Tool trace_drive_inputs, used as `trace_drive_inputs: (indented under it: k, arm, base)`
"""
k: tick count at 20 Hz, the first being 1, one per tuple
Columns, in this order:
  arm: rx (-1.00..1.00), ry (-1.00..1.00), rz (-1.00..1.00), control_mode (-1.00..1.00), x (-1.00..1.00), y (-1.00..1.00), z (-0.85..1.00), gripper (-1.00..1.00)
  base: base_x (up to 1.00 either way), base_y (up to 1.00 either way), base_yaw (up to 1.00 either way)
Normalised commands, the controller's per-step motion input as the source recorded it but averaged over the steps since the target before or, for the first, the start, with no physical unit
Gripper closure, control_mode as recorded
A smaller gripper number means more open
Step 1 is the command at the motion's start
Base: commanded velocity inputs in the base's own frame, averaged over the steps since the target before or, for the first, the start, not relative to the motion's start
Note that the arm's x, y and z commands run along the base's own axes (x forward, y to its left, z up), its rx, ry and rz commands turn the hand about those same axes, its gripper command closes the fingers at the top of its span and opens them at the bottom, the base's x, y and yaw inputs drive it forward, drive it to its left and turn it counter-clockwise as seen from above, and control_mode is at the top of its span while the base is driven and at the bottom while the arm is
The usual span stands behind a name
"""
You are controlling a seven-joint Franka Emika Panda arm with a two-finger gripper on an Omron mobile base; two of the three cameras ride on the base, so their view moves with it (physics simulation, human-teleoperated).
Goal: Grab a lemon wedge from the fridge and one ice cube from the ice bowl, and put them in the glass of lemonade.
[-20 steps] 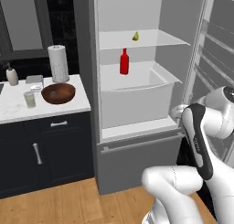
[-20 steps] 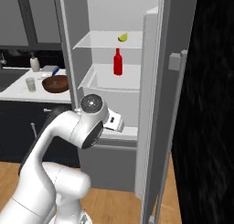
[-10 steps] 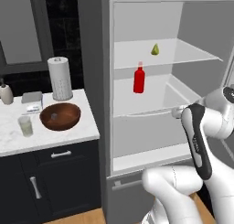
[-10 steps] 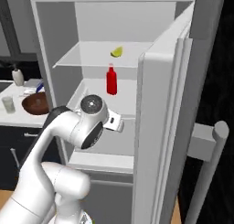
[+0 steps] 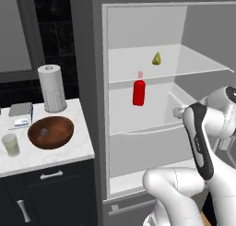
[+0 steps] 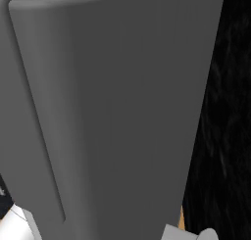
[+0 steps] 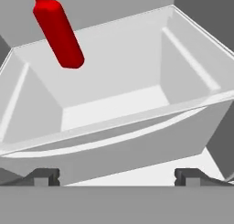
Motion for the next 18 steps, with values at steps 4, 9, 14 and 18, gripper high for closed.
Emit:
trace_drive_inputs:
  k: [4, 9, 14, 18]
  arm:
    - [-0.06, -0.24, -0.05, -1.0, -0.06, 0.12, 1.0, -1.0]
    - [-0.12, -0.27, -0.07, -1.0, -0.06, 0.22, 1.0, -1.0]
    - [-0.08, -0.13, -0.13, -1.0, 0.06, 0.08, 1.0, -1.0]
    - [-0.04, -0.04, -0.08, -1.0, 0.26, 0.05, 1.0, -1.0]
  base:
    - [0.0, 0.0, 0.0]
    - [0.0, 0.0, 0.0]
    - [0.0, 0.0, 0.0]
    - [0.0, 0.0, 0.0]
